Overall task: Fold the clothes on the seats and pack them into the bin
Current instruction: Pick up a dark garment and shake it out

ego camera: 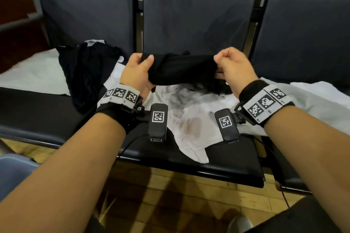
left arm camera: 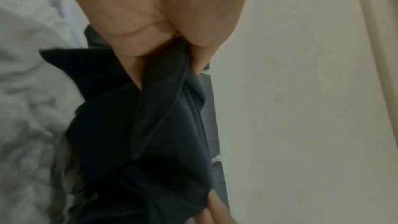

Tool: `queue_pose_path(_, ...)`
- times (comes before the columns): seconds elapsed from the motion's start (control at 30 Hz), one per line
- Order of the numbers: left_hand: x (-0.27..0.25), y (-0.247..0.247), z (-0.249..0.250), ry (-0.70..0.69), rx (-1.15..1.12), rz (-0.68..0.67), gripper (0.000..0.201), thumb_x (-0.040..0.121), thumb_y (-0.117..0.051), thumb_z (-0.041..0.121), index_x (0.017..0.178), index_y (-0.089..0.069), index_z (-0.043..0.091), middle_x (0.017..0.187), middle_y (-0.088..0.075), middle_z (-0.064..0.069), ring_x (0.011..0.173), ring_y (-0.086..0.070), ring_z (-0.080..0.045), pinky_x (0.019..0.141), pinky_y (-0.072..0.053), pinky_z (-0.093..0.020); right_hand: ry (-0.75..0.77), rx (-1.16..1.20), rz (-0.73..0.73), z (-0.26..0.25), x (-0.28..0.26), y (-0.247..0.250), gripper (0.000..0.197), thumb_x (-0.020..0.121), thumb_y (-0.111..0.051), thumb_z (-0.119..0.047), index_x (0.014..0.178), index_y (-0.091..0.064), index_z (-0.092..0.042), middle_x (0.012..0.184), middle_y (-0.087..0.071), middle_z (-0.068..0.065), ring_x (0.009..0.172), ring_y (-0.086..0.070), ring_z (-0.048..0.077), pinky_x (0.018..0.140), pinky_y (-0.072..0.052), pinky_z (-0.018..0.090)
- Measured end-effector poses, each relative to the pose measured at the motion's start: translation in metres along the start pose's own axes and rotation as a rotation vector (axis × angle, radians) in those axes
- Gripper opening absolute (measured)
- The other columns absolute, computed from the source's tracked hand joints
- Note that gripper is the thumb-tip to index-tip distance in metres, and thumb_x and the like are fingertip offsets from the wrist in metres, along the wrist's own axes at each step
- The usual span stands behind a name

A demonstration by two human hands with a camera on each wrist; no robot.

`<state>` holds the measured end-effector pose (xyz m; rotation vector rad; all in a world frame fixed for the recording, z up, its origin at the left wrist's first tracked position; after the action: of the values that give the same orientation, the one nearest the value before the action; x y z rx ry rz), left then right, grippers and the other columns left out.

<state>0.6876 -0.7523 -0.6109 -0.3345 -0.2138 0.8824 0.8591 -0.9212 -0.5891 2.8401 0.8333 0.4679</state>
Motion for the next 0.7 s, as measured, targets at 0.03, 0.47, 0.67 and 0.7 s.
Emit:
queue_pose_path(0.03, -0.003, -0.003, 0.003, 0.014, -0.004, -0.041, 0.012, 0.096, -0.055, 0.012, 0.105, -0.047, 0.009, 0.105, -0.057, -0.016, 0.091, -0.063, -0.027, 0.07, -0.057, -0.046, 0.042, -0.012, 0.018, -0.009, -0.003, 0.001, 0.012, 0.086, -0.057, -0.023, 0.074, -0.054, -0.024, 0.075, -0.053, 0.003, 0.074, -0.053, 0.021, 0.074, -0.052, 0.046)
queue_pose_path(0.47, -0.033, 0.027, 0.005, -0.007, 0.556, -0.059, 0.013, 0.087, -0.067, 0.014, 0.075, -0.068, 0.018, 0.084, -0.065, -0.011, 0.064, -0.066, -0.019, 0.068, -0.056, -0.038, 0.22, -0.437, -0.412, -0.034, -0.05, -0.036, 0.03, 0.081, -0.073, -0.042, 0.099, -0.06, -0.021, 0.085, -0.061, -0.012, 0.074, -0.055, 0.002, 0.069, -0.044, 0.018)
queue_pose_path(0.67, -0.039, 0.053, 0.012, 0.032, 0.579, 0.092, 0.016, 0.097, -0.054, 0.016, 0.085, -0.056, 0.006, 0.071, -0.055, -0.009, 0.036, -0.058, -0.009, 0.036, -0.043, -0.018, 0.233, -0.851, -0.503, -0.011, -0.048, -0.03, 0.015, 0.084, -0.073, -0.025, 0.091, -0.065, -0.014, 0.073, -0.053, -0.008, 0.076, -0.054, 0.015, 0.06, -0.037, 0.021)
queue_pose_path(0.7, -0.04, 0.056, 0.012, 0.045, 0.536, 0.083, 0.015, 0.096, -0.056, 0.018, 0.085, -0.057, 0.008, 0.077, -0.056, -0.011, 0.042, -0.061, -0.011, 0.039, -0.046, -0.019, 0.212, -0.778, -0.458, -0.009, -0.046, -0.025, 0.012, 0.085, -0.071, -0.025, 0.086, -0.065, -0.015, 0.07, -0.053, -0.007, 0.071, -0.053, 0.014, 0.061, -0.038, 0.023)
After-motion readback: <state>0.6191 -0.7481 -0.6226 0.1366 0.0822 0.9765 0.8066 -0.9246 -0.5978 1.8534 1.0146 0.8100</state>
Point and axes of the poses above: each hand's wrist, its own x-axis towards the middle knuckle, its own y-axis out of the back of the hand, z = x × y, the point moved 4 cm from there along x, towards the middle knuckle
